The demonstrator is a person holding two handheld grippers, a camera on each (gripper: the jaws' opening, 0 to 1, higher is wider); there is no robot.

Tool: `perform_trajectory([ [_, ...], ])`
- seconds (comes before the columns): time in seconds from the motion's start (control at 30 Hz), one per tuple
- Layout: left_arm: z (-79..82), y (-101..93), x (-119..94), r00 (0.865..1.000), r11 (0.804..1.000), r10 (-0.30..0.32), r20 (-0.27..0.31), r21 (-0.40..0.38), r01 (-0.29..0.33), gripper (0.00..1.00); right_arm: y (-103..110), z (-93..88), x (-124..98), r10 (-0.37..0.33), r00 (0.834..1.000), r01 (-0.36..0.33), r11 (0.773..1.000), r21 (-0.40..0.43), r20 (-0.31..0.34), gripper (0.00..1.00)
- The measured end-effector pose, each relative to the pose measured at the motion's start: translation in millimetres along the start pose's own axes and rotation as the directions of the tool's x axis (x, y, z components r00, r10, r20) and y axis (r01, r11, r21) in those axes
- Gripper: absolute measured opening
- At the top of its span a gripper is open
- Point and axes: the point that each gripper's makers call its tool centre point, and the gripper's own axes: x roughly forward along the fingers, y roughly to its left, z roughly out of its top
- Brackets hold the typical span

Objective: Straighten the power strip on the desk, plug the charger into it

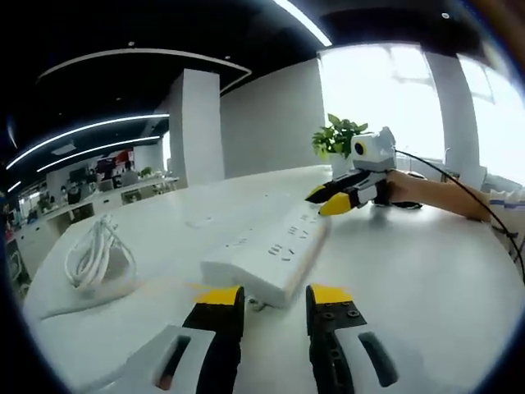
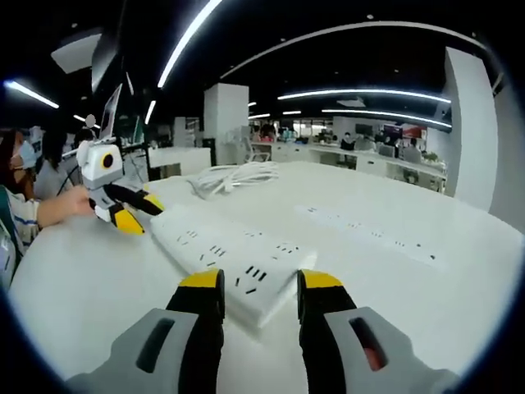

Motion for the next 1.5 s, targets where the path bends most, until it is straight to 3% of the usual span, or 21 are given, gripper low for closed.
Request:
perform_trajectory([
  [0.9, -3.7, -2.4, 6.1, 1.000, 1.000, 0.017, -0.020, 0.019, -0.016, 0.33, 3.3, -2.4, -0.6, 0.042, 0.999, -0.043, 0.999, -0.014, -0.027, 0.36],
  [1.5, -3.4, 0.0, 6.3, 1.000, 1.000, 0.024, -0.015, -0.014, -0.025, 0.32, 8.4, -10.5, 2.6, 0.057, 0.997, -0.058, 0.998, -0.009, -0.053, 0.40],
])
